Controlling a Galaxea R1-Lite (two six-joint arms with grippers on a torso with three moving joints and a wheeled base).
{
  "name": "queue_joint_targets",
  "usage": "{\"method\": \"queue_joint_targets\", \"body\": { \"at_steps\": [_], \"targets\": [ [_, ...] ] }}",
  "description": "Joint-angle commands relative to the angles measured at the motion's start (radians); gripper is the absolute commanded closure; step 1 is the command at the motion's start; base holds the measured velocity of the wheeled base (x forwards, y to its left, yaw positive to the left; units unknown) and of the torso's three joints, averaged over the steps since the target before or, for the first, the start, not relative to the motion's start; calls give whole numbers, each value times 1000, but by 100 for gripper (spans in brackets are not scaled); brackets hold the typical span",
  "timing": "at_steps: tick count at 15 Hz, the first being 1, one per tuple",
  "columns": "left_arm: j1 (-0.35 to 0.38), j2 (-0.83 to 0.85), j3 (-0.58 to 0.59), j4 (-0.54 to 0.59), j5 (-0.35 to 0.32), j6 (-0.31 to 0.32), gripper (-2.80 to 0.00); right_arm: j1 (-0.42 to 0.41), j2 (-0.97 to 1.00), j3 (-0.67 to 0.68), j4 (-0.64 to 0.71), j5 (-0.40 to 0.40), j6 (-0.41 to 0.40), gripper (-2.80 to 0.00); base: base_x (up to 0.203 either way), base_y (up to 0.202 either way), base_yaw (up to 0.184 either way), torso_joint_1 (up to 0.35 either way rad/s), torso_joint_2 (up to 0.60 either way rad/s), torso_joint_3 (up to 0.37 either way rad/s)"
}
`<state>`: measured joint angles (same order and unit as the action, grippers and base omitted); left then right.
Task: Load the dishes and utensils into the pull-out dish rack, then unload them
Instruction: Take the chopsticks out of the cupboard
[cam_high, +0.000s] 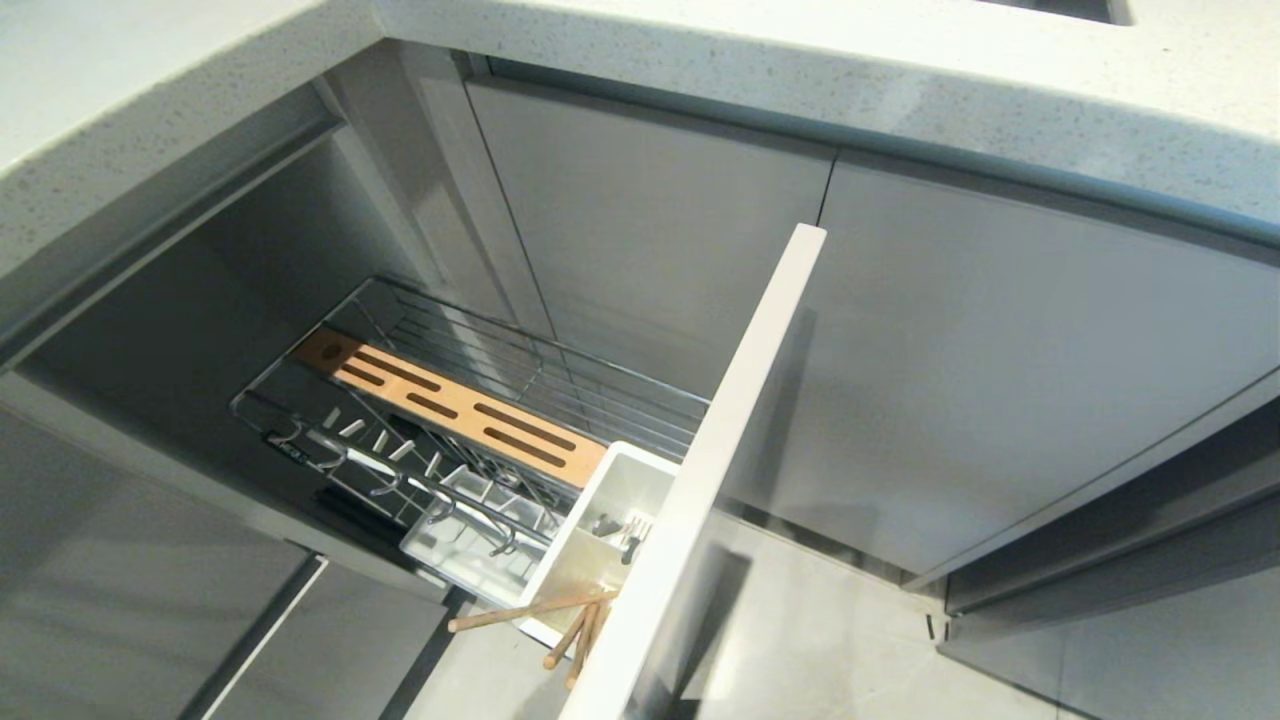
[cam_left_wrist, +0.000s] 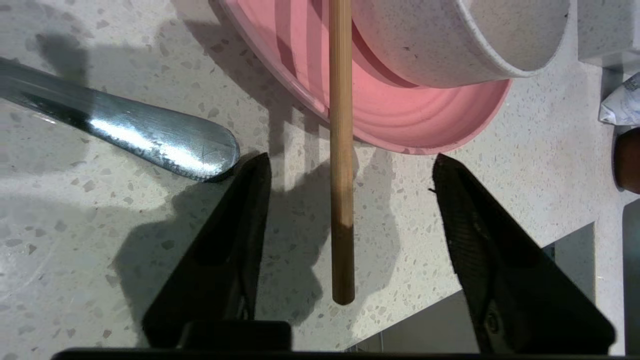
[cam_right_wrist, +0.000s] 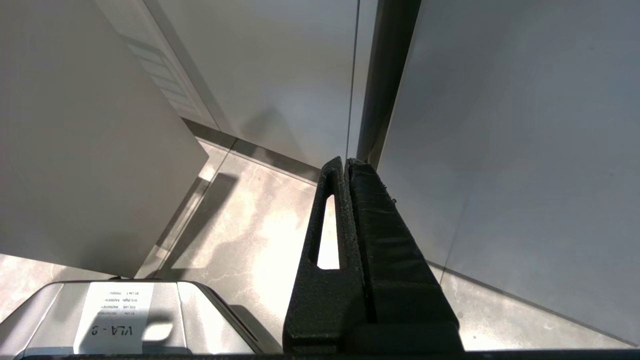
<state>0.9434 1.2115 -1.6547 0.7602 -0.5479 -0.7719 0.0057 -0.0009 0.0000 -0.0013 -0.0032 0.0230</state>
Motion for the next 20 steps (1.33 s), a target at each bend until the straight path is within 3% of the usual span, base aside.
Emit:
{"method": "queue_joint_targets", "body": {
  "at_steps": [1, 9, 14, 15, 20],
  "targets": [
    [4, -9, 6, 11, 2, -7, -280, 0, 1, 2, 0, 0, 0, 0, 0, 0, 0, 0, 0, 0],
    [3, -74, 42, 24, 16, -15, -280, 0, 1, 2, 0, 0, 0, 0, 0, 0, 0, 0, 0, 0],
    [3, -131, 37, 19, 122, -21, -280, 0, 1, 2, 0, 0, 0, 0, 0, 0, 0, 0, 0, 0],
    [2, -148, 34, 10, 157, -20, 0, 0, 1, 2, 0, 0, 0, 0, 0, 0, 0, 0, 0, 0],
    [-56, -248, 20, -189, 370, -21, 0, 0, 1, 2, 0, 0, 0, 0, 0, 0, 0, 0, 0, 0]
  ]
}}
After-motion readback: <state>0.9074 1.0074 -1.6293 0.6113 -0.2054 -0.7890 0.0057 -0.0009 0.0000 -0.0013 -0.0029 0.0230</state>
